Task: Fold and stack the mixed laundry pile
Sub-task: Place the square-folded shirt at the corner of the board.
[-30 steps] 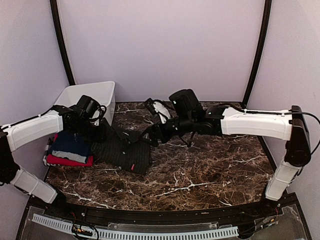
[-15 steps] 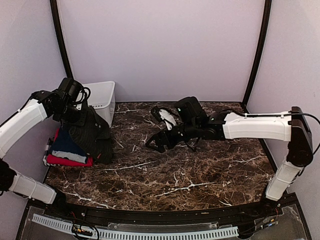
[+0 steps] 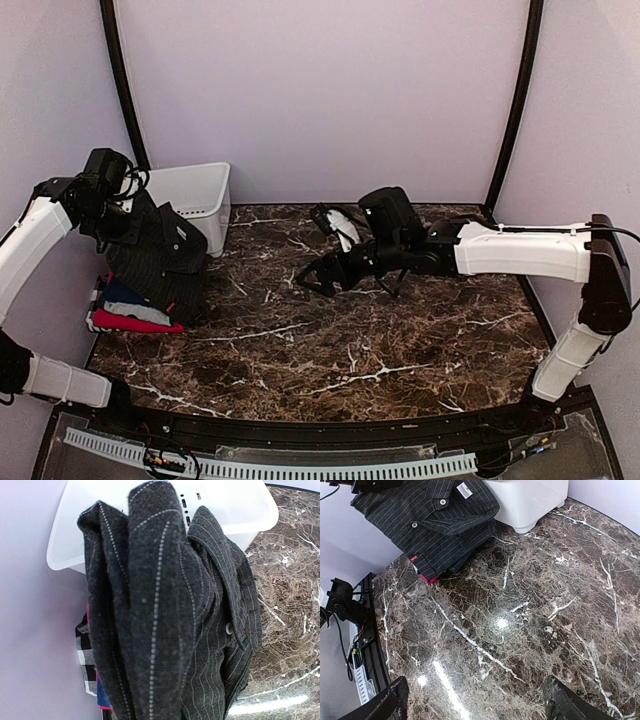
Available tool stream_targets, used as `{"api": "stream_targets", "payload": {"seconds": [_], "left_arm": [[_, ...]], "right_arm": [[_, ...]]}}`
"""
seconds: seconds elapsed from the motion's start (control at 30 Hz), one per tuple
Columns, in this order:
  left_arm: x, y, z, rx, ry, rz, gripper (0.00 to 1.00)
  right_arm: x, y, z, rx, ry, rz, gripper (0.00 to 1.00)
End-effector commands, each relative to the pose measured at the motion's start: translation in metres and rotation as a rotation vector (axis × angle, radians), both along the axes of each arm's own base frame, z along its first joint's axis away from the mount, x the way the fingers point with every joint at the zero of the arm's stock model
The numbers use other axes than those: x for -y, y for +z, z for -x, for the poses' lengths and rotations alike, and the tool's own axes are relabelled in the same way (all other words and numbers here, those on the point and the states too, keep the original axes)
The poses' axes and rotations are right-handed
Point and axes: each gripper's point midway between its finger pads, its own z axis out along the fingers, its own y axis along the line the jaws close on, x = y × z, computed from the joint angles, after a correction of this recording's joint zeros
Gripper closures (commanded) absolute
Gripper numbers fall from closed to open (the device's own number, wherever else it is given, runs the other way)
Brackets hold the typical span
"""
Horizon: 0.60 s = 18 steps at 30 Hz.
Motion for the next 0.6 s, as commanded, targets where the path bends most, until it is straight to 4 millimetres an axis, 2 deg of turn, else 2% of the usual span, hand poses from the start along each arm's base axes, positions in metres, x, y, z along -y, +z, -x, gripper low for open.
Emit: {"api": "stream_targets", "payload": {"seconds": [0.0,0.17,0.57], "left_arm": [[-0.020,0.004,-0.007,0.036,0.034,-0.035,1.00],[-0.052,-0.019,-0.007,-0.014,0.132,-0.076,1.00],[-0.119,-0.037,-0.005,-0.115,0.295,-0.324,1.00]], "right_arm": [[-0.006,0.012,-0.005,0.017,0.015,-0.040,0.10],[-0.007,0.009,-0.007,0.011,0.024,-0.031,0.10],[-0.016,-0.001,-0.001,-0.054,0.073,-0.059,0.10]]}}
